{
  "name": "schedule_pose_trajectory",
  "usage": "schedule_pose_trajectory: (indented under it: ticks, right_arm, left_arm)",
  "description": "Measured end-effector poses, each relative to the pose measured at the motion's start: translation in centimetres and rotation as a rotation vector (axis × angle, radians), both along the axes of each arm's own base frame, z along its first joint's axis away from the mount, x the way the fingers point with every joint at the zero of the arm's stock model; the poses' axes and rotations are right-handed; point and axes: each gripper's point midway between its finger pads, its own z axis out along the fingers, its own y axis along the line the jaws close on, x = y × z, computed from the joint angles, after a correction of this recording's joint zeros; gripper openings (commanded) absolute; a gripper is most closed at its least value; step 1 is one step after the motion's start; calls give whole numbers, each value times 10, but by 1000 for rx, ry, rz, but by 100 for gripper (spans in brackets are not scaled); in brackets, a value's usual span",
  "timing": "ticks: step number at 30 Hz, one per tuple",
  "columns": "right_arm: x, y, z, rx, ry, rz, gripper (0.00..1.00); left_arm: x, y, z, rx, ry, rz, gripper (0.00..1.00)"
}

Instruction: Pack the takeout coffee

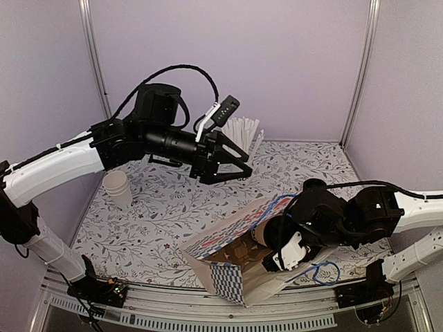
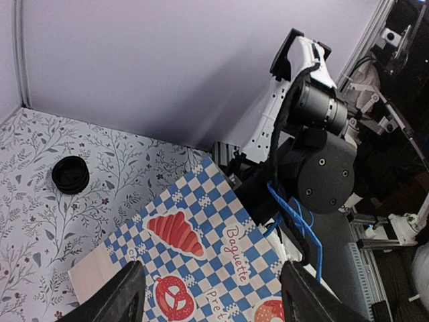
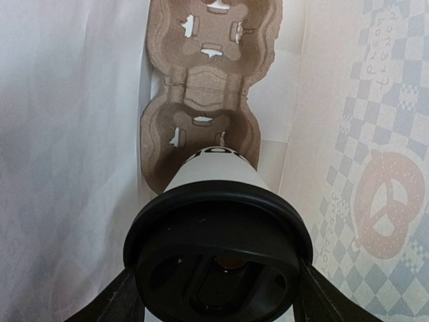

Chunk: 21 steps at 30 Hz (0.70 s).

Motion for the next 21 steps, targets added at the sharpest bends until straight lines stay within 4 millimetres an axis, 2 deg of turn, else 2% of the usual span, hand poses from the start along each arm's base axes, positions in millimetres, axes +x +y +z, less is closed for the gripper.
schedule_pose_trajectory:
  ticks: [4,11,16,21]
  right_arm:
    - [0,0,-1,-2,3,-1,31]
    - [0,1,-3,-6,6,-4,31]
    - [0,1,-3,-4,8,-7,31]
    - [0,1,-3,-4,9,-7,31]
  left_arm:
    - [-15,-20,-18,86,34,-58,71]
    - [-40,-31,-37,183,55,-142,71]
    - [-46,-28,-40,199,55,-170,71]
    - [-53,-28,-33,178,51,-211,73]
